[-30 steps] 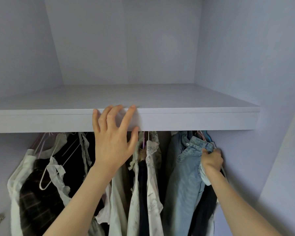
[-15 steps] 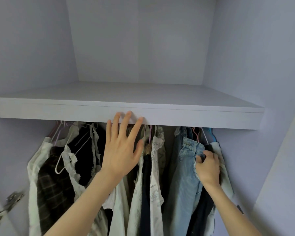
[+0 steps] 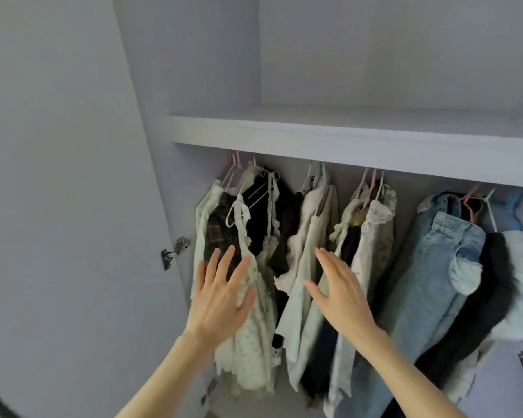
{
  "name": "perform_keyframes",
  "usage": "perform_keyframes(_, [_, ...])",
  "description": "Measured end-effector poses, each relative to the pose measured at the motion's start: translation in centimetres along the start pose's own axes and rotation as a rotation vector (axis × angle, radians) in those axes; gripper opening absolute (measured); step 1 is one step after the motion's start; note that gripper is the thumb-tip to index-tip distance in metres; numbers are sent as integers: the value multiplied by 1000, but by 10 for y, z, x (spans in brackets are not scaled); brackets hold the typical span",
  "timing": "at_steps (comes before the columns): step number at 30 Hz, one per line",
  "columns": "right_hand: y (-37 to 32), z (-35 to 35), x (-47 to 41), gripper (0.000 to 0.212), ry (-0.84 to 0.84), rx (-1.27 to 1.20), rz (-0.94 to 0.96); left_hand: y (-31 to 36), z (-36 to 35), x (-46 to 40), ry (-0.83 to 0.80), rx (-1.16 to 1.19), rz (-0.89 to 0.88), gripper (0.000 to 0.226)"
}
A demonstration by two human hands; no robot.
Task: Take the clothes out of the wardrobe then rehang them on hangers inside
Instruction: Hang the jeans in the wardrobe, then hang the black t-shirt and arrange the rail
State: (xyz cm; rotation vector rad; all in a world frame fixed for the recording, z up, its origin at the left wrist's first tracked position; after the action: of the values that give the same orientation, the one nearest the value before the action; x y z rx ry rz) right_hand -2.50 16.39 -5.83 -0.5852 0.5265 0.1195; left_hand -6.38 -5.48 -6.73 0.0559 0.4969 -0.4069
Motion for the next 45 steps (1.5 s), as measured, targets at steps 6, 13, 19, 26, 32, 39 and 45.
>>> perform_keyframes(6, [-92,-62,16,69,-208,-67,201,-82,24,101,-73,-86,223,58])
perform_keyframes(13, [-228,-153,73,71,-445,-157,477,-171,77,273,-82,-179,554,58])
perform_keyframes(19, [-358,-219,178,71,-605,-318,645,-227,127,437,-75,-221,887,54])
perform_keyframes(26, [-486,-267,299,61,-817,-435,920,-218,181,604,-99,-296,1269,53])
perform_keyframes(32, [-580,-282,400,62,-1047,-555,1150,-180,225,729,-117,-366,1656,56])
perform_keyframes(39, [-652,-275,505,73,-1285,-658,1478,-120,254,812,-51,-426,2039,62])
perform_keyframes(45, [-677,-256,607,63,-1481,-693,1711,-44,263,865,1,-453,2363,63])
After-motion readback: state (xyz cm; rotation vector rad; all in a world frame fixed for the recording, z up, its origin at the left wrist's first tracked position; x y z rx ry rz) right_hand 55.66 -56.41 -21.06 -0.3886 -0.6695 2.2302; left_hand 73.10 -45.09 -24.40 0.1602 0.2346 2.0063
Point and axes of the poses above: each hand's wrist, its own x-axis away from the middle knuckle, its own z-axis out of the back of the hand, y = z × x, the point moved 3 cm from there along -x, towards the middle knuckle, and after that the axes turned 7 degrees about -x, right-handed, at the moved point
